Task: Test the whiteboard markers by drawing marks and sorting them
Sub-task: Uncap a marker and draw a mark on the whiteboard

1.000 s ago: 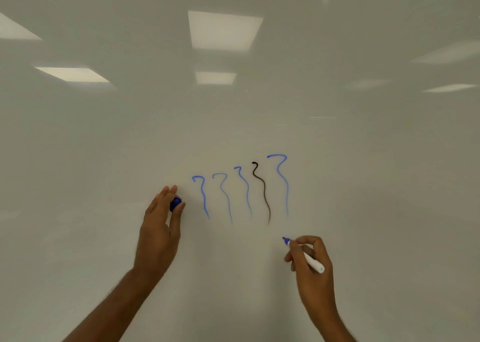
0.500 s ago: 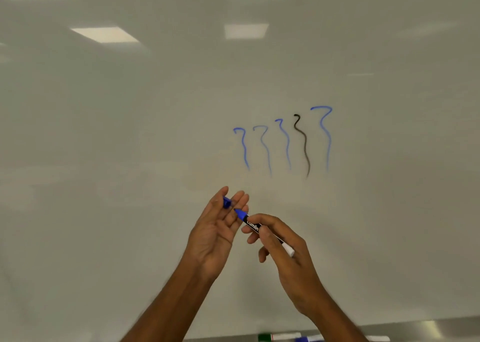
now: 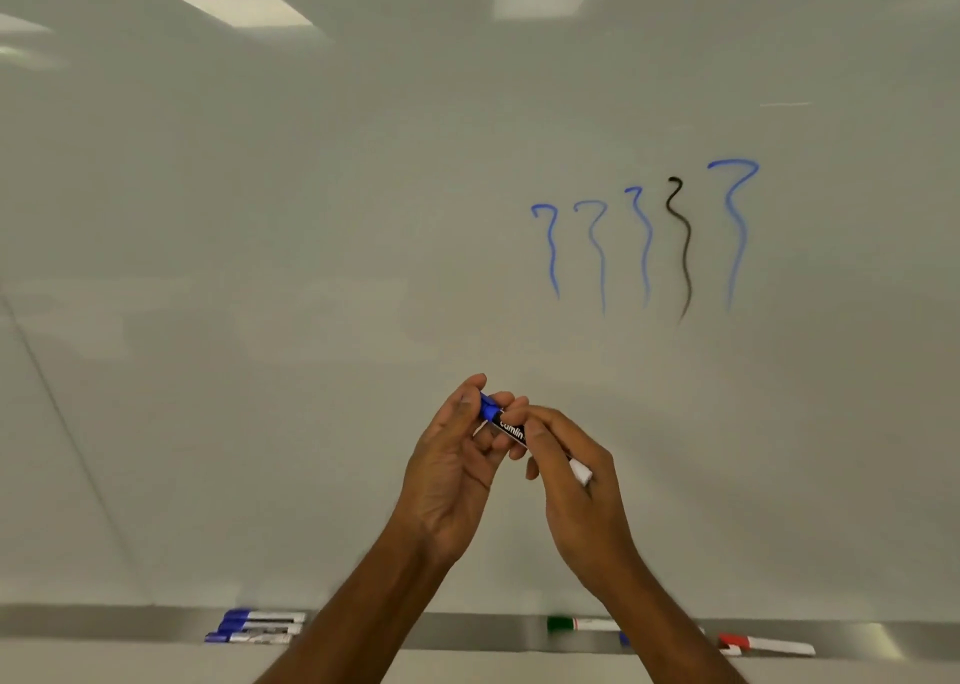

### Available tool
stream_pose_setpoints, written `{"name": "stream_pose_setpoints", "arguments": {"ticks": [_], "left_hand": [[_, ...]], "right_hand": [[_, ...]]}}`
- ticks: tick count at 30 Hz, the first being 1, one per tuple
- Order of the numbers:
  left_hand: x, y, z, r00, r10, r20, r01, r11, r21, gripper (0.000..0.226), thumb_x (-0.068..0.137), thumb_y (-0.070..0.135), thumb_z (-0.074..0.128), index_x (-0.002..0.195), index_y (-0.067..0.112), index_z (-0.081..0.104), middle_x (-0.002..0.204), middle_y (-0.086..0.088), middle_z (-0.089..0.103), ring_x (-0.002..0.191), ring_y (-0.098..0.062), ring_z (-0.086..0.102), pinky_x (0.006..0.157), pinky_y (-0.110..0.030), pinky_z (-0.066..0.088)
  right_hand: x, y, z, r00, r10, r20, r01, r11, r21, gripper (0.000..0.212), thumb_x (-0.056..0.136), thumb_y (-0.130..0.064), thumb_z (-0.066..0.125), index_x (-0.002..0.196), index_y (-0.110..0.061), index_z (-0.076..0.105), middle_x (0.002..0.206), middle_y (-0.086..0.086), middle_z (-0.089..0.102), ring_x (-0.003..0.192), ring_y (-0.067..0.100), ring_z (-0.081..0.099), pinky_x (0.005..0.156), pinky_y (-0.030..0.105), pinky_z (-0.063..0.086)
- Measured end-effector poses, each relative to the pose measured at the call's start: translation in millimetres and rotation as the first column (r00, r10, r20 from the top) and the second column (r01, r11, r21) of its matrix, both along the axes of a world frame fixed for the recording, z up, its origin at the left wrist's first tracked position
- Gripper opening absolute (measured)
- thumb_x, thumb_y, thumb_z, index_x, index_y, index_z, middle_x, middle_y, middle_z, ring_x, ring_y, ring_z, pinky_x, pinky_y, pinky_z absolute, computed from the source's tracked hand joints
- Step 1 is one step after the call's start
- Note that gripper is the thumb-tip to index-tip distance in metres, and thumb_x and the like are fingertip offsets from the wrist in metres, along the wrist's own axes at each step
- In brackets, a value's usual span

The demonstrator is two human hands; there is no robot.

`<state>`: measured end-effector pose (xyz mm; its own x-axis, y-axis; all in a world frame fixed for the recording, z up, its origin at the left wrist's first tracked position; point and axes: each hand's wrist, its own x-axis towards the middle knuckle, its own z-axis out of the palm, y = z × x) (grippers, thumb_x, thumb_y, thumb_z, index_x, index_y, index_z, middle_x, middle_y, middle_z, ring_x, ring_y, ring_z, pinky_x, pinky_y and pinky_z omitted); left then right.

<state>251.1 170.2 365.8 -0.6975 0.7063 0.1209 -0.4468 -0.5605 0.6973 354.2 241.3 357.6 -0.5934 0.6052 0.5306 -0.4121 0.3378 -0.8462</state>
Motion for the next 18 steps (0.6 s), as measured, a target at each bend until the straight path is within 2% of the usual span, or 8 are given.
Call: {"name": "stream_pose_setpoints", "arguments": {"ticks": [4, 7, 10, 12, 18], "left_hand": [[-15, -10, -12, 0.999, 0.036, 0.019, -0.036, 0.999, -0.029, 0.030, 0.102, 0.020, 0.052, 0.129, 0.007, 0.059, 0.108, -0.018, 0.071, 0.091, -0.027, 0.071, 0.083, -0.039, 0.058], [-30, -17, -32, 0.996, 0.044, 0.073, -0.038, 0.996, -0.081, 0.034, 0.103, 0.018, 0.051, 0.134, 0.005, 0.056, 0.110, -0.017, 0.071, 0.087, -0.025, 0.070, 0.083, -0.039, 0.056], [-46, -33, -64, 0.991, 0.092, 0.101, -0.076, 0.986, -0.147, 0.030, 0.104, 0.017, 0.049, 0.130, 0.005, 0.058, 0.113, -0.017, 0.072, 0.104, -0.029, 0.071, 0.091, -0.040, 0.056], [-57, -47, -89, 0.983, 0.135, 0.121, -0.115, 0.980, -0.164, 0.028, 0.104, 0.016, 0.049, 0.128, 0.005, 0.058, 0.116, -0.019, 0.071, 0.112, -0.032, 0.069, 0.098, -0.042, 0.053], [-99, -84, -171, 0.970, 0.205, 0.128, -0.161, 0.944, -0.289, 0.029, 0.103, 0.017, 0.049, 0.127, 0.003, 0.056, 0.124, -0.023, 0.067, 0.117, -0.036, 0.066, 0.104, -0.046, 0.048]], "right_hand": [[-14, -3, -5, 0.998, 0.028, 0.065, -0.028, 1.000, -0.001, 0.026, 0.104, -0.012, 0.047, 0.108, -0.016, 0.072, 0.097, -0.004, 0.073, 0.085, 0.009, 0.064, 0.070, 0.021, 0.051], [-29, -10, -21, 0.987, 0.055, 0.149, -0.049, 0.998, -0.049, 0.022, 0.103, -0.017, 0.050, 0.109, -0.018, 0.071, 0.096, -0.001, 0.073, 0.081, 0.012, 0.064, 0.067, 0.023, 0.051], [-39, -19, -51, 0.973, 0.062, 0.222, -0.029, 0.988, -0.151, 0.013, 0.098, -0.025, 0.060, 0.103, -0.019, 0.071, 0.085, 0.006, 0.073, 0.073, 0.017, 0.064, 0.063, 0.028, 0.050], [-43, -22, -77, 0.966, 0.038, 0.255, 0.027, 0.968, -0.249, 0.009, 0.094, -0.022, 0.066, 0.099, -0.016, 0.072, 0.079, 0.009, 0.072, 0.068, 0.017, 0.062, 0.060, 0.029, 0.049], [-76, -40, -150, 0.908, 0.134, 0.397, 0.099, 0.851, -0.515, 0.011, 0.095, -0.011, 0.065, 0.100, -0.014, 0.075, 0.086, 0.009, 0.077, 0.074, 0.017, 0.065, 0.067, 0.031, 0.049]]}}
